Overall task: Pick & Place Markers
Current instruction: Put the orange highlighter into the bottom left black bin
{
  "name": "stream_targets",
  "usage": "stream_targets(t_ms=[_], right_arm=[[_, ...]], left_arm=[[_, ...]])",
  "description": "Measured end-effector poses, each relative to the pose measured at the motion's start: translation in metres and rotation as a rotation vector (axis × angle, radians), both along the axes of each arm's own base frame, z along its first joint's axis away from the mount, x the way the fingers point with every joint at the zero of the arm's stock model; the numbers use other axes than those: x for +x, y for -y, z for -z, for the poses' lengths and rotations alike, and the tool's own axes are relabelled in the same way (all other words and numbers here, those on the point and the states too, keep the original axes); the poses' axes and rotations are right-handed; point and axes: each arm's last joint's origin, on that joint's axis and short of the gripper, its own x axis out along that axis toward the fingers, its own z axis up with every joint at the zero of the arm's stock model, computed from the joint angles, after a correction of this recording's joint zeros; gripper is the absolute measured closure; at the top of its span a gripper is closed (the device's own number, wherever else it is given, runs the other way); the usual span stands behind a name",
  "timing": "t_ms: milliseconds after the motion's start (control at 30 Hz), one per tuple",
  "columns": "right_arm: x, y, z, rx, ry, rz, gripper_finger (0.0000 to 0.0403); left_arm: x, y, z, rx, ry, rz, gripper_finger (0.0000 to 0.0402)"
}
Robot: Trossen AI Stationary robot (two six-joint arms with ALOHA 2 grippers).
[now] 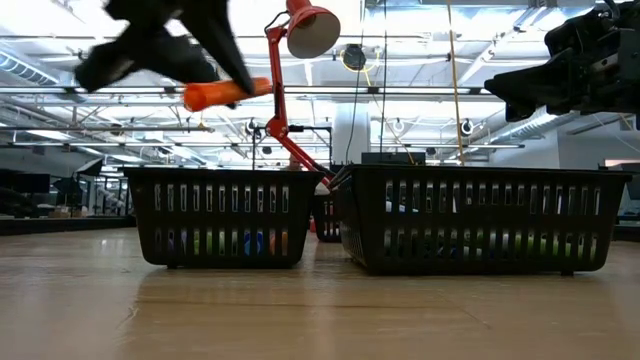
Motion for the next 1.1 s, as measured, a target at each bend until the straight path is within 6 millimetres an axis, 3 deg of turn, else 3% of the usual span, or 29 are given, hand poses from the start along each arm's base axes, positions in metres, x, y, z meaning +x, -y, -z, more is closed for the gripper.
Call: stream_targets(t_ms=[100, 367, 700, 1100], right_arm=[[0.000, 0.000, 0.000, 0.000, 0.000, 0.000, 0.0325], [0.000, 0.000, 0.000, 0.000, 0.000, 0.000, 0.0325], [0.000, 0.000, 0.000, 0.000, 0.000, 0.000, 0.0325], [0.000, 0.000, 0.000, 0.000, 0.000, 0.000, 0.0325]], left_arm=[[0.009, -0.009, -0.001, 0.001, -0.016, 0.025, 0.0339], [0.014, -0.017, 0.001, -0.012, -0.031, 0.013, 0.0330], [0.032, -0.004, 0.034, -0.083, 0.030, -0.048, 0.0335], [0.030, -0.002, 0.036, -0.094, -0.099, 0.116, 0.0238]])
